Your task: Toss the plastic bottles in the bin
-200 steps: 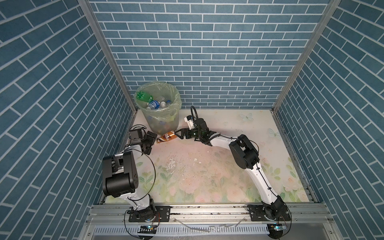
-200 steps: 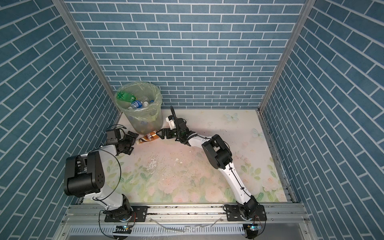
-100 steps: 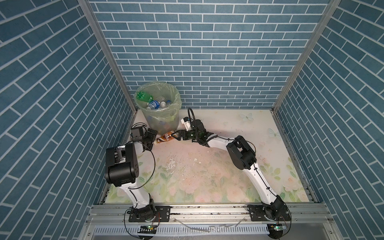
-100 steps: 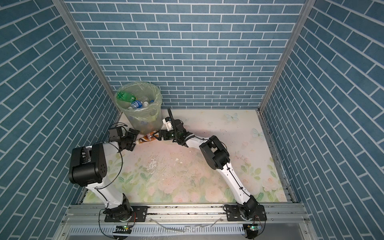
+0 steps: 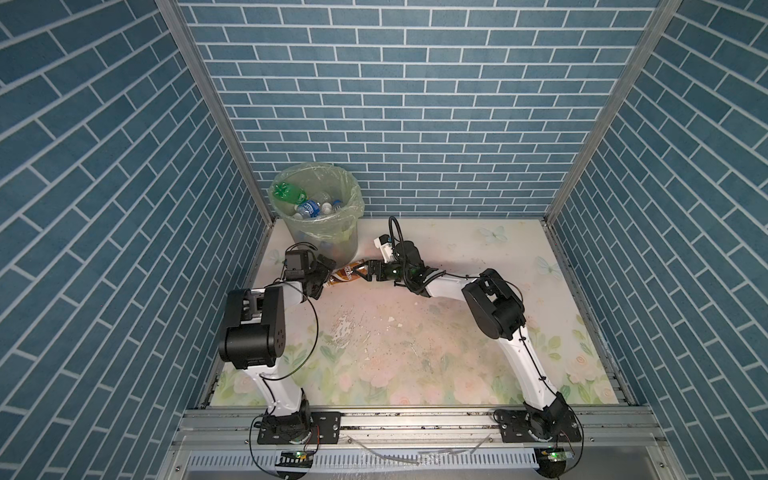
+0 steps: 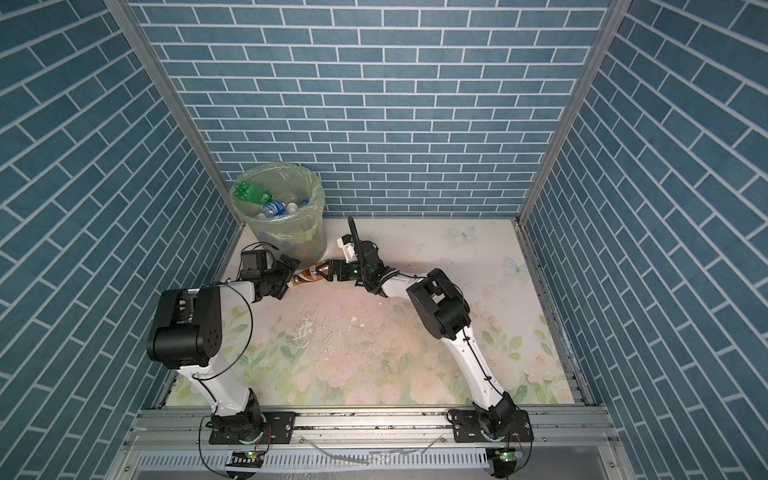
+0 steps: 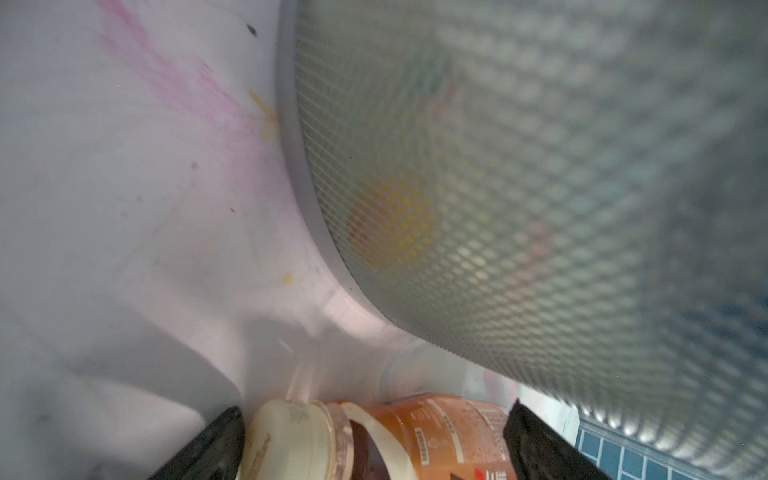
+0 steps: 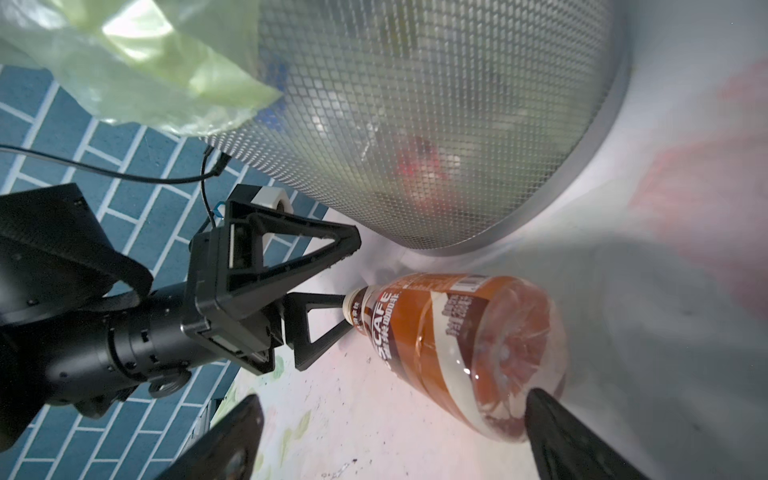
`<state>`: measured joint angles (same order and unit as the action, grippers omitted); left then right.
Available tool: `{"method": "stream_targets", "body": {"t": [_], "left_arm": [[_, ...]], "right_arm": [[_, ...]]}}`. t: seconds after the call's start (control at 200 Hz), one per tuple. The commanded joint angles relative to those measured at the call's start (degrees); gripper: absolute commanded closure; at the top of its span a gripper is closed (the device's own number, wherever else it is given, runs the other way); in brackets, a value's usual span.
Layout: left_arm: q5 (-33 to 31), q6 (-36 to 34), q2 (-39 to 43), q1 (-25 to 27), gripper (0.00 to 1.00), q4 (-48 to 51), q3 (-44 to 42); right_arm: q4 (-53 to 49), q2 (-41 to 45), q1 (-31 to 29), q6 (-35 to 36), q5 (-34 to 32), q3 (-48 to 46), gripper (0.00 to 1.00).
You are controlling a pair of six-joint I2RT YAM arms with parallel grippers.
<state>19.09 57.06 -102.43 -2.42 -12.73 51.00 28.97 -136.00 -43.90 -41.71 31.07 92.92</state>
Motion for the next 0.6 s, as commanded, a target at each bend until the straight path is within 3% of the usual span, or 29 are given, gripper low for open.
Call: {"method": "stream_targets", "body": {"t": [0.0,0.38,0.595], "left_arm": [[1.24,-1.15,-0.56,4.11,0.01,2.83,-2.04],[4.79,-3.71,-2.08,14.36,0.05,6.41,0.14],[5.61,-7.72,0.30,15.55,0.06,12.22,3.45]], "right_arm": [[3.37,4.84,-0.01,0.11,0.45,-4.10,0.03],[6.21,13.74,3.96,0.99,-1.95,-18.18,0.03],[5.33,18.06,6.58,2.56,-2.72,-24.10,0.03]]}}
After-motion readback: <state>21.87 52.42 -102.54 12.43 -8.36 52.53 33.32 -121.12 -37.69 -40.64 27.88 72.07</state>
